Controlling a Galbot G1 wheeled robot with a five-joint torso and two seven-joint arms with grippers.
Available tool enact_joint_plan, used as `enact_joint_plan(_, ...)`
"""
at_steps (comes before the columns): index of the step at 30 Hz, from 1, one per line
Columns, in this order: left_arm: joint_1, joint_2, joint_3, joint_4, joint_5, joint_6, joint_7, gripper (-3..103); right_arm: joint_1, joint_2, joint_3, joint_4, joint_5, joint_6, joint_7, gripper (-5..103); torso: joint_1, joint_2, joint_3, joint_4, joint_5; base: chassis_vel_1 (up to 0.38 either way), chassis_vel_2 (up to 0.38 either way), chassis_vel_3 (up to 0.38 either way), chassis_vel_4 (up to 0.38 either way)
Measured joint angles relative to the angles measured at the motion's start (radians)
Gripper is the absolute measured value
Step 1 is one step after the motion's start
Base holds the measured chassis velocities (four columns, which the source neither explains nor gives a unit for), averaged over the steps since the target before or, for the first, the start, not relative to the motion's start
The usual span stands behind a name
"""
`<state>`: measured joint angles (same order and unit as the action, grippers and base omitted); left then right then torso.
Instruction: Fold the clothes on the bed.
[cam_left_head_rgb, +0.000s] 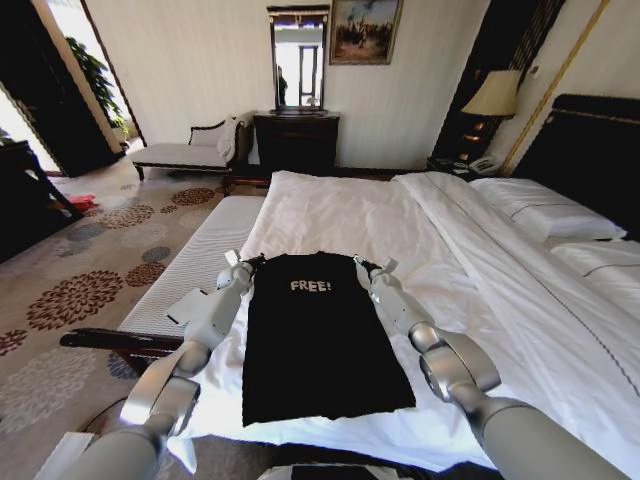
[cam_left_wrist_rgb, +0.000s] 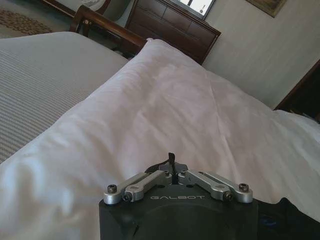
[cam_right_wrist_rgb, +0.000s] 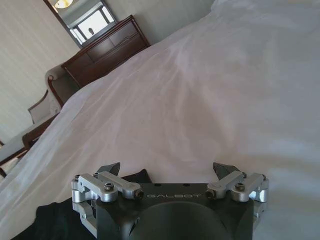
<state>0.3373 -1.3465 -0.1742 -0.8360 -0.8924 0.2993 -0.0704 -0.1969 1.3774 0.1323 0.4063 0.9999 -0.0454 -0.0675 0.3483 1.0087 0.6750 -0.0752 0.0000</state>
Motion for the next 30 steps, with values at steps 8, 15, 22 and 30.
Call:
enact_joint_plan(8,0.001,0.004,0.008,0.0,0.002,0.0,0.0,0,-0.006,0.005,0.007,-0.008,0.005,-0.002,-0.059,101,0.0,0.0,0.0,0.0001,0.0,0.0,0.0,0.0,0.0)
enact_joint_plan(15,-0.001,0.006,0.013,-0.001,0.002,0.0,0.0,0,0.0,0.015,0.013,-0.027,-0.013,0.002,-0.074,80,0.0,0.0,0.0,-0.0001,0.0,0.0,0.0,0.0,0.0)
enact_joint_plan(22,-0.002,0.005,0.012,0.004,0.006,-0.002,0.004,0,0.0,0.02,0.009,-0.027,-0.021,0.002,-0.103,53,0.0,0.0,0.0,-0.0001,0.0,0.0,0.0,0.0,0.0)
enact_joint_plan(30,-0.004,0.013,0.008,0.009,0.007,-0.003,0.007,0,-0.009,0.027,0.007,-0.02,-0.046,0.003,-0.118,21,0.0,0.0,0.0,0.0,-0.0001,0.0,0.0,0.0,0.0)
